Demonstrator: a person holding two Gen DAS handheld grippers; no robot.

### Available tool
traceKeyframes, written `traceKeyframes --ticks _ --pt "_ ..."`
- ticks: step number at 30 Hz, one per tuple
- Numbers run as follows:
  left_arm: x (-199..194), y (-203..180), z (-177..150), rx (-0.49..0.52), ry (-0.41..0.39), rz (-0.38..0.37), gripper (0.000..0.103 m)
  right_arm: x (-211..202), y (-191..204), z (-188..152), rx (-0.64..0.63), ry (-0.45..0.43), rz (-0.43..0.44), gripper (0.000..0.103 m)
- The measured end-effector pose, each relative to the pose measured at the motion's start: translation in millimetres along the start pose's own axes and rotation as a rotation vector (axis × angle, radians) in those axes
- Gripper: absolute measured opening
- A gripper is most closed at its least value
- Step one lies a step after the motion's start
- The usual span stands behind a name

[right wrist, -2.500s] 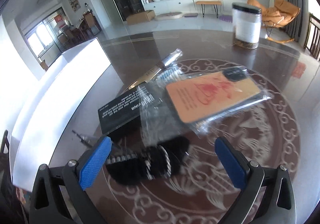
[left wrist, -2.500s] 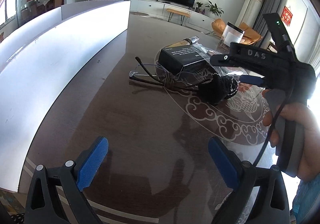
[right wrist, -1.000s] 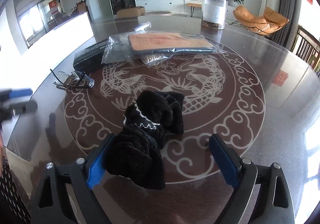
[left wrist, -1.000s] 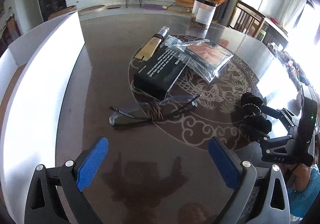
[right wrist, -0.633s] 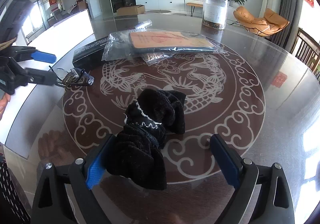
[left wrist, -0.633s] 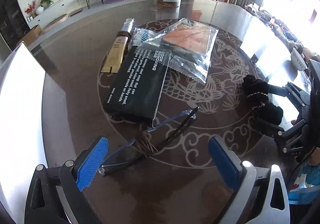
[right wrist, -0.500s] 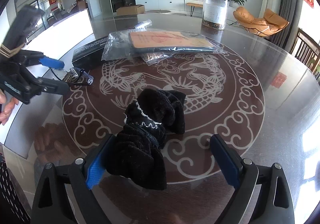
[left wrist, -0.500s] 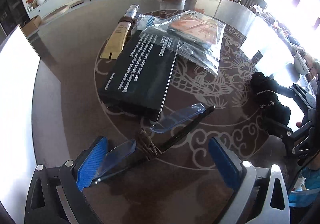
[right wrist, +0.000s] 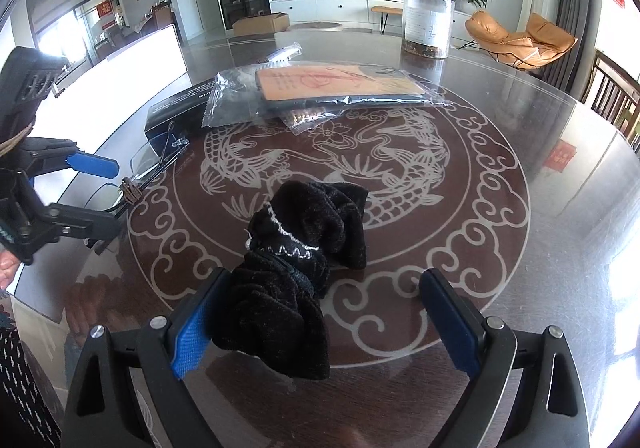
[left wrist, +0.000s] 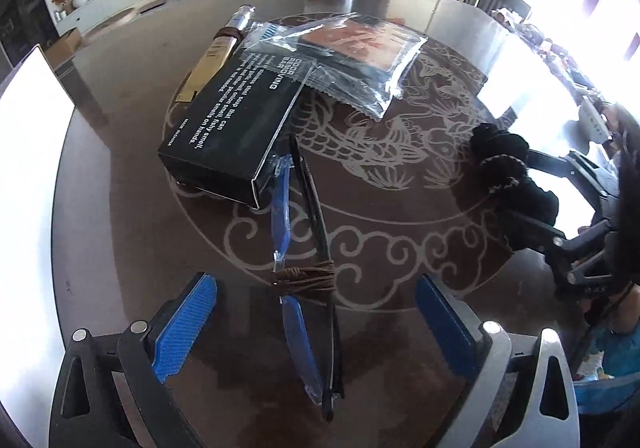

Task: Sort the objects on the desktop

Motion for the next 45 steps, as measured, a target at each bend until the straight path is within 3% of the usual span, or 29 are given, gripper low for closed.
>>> traceKeyframes --ticks 1,2,3,5,7,10,12,15,21,22,25,30,32,34,45 --pt "1 0 0 -0.006 0.001 0.027 0.100 0 0 0 0.002 -0.001 -0.001 0.095" --pt "0 0 0 -0.011 -0.004 0.041 0.088 0 -1 0 0.006 -0.002 -0.001 0.095" --pt "-1 1 0 -0.010 -0.008 0.074 0.083 0 -1 0 0.008 -0.002 0.000 0.095" --pt "-3 -4 -5 -0.010 -0.033 0.088 0.049 0 -2 1 0.010 -0.002 0.000 0.095" --pt "-9 -3 -7 -0.039 -0.035 0.091 0.028 0 -1 0 0.007 -0.002 -0.004 0.095" --pt "-16 3 -21 -0.149 -0.046 0.124 0.028 1 -1 0 0.003 0.000 -0.008 0.095" --pt "-28 6 -42 -0.290 -0.069 0.158 0.028 1 -1 0 0.004 0.000 -0.007 0.095" --pt "-37 -9 -70 -0.395 -0.100 0.198 0.028 2 1 -1 -0.004 0.004 -0.010 0.097" --pt "-34 -31 -78 -0.411 -0.122 0.266 0.031 5 5 -3 -0.037 0.017 -0.040 0.102" --pt "-34 -31 -78 -0.407 -0.123 0.266 0.036 6 5 -3 -0.039 0.019 -0.042 0.102" --pt "-30 -32 -75 -0.408 -0.109 0.291 0.077 7 5 -3 -0.045 0.021 -0.047 0.103" --pt "-26 -32 -77 -0.394 -0.118 0.321 0.084 7 4 -3 -0.047 0.022 -0.050 0.103" --pt "-24 -31 -79 -0.399 -0.121 0.328 0.096 7 4 -3 -0.047 0.022 -0.050 0.103" --pt "-22 -27 -81 -0.413 -0.122 0.334 0.102 7 4 -3 -0.047 0.022 -0.050 0.103" --pt "-21 -24 -82 -0.420 -0.123 0.338 0.103 7 5 -3 -0.047 0.022 -0.050 0.103"
Point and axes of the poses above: each gripper's, at about its wrist camera, not at the fingertips, and x roughly the way its jaws point, y to its left, z to its top, the point moved 6 cm from there along x, roughly the way its jaws point, and after that the axes turned 13 degrees about x, right-handed, at the moved point
